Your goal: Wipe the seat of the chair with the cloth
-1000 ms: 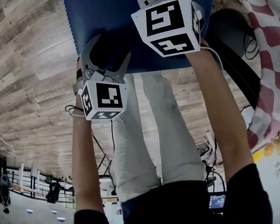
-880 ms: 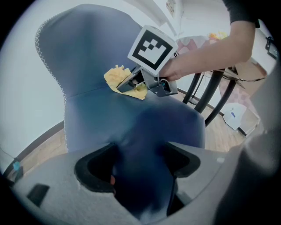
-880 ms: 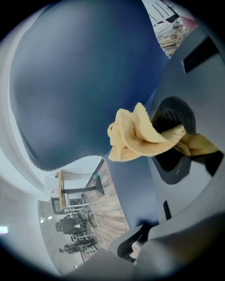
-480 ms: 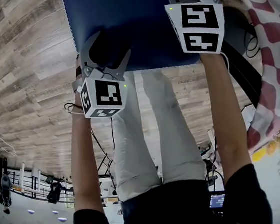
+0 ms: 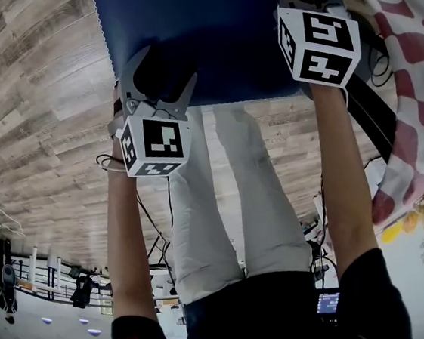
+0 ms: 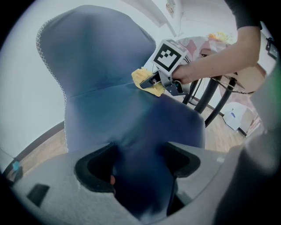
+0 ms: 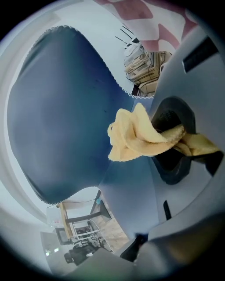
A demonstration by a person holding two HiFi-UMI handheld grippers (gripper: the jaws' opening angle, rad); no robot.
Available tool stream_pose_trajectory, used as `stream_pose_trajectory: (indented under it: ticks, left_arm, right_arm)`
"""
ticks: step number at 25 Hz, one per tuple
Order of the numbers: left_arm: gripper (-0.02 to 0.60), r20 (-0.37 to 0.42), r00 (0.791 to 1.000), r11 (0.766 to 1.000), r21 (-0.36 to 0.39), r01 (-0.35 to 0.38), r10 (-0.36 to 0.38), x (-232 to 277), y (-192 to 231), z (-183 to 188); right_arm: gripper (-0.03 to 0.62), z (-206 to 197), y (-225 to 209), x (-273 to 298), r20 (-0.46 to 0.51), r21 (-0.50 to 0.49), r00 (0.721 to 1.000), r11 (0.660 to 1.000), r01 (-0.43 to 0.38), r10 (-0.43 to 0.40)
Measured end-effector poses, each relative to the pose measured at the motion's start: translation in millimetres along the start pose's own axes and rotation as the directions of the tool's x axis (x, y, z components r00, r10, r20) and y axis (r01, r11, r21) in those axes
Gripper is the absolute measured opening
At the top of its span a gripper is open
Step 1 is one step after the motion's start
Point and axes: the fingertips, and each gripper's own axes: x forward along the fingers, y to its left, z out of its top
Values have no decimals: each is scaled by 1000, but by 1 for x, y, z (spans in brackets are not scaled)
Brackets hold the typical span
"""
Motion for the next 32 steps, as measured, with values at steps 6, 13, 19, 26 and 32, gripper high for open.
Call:
stream_pose_trajectory:
  ticks: [6, 13, 19, 26, 32]
  left_arm:
    - [349, 5, 1000, 1000, -1, -1, 1, 0, -1, 0]
    - [350, 11, 1000, 1000, -1, -1, 1, -1, 1, 1]
    - [349, 10, 1000, 1000, -1, -1, 1, -1, 1, 0]
    - [348, 12, 1000, 1000, -1, 1, -1, -1, 0, 1]
    - [348, 17, 1000, 1000, 1, -3, 3, -1, 1, 1]
  right_arm:
    - [55, 0, 1, 0, 3, 21, 1000, 1000, 2, -2]
    - [55, 5, 7, 5, 2, 49, 1000, 999, -11, 11]
    - [55, 16, 23, 9, 33, 45, 997, 997, -70, 69]
    - [55, 33, 52, 16, 50, 3, 991, 992, -124, 123]
    - [55, 49, 92, 18, 73, -32, 974, 977, -212, 213]
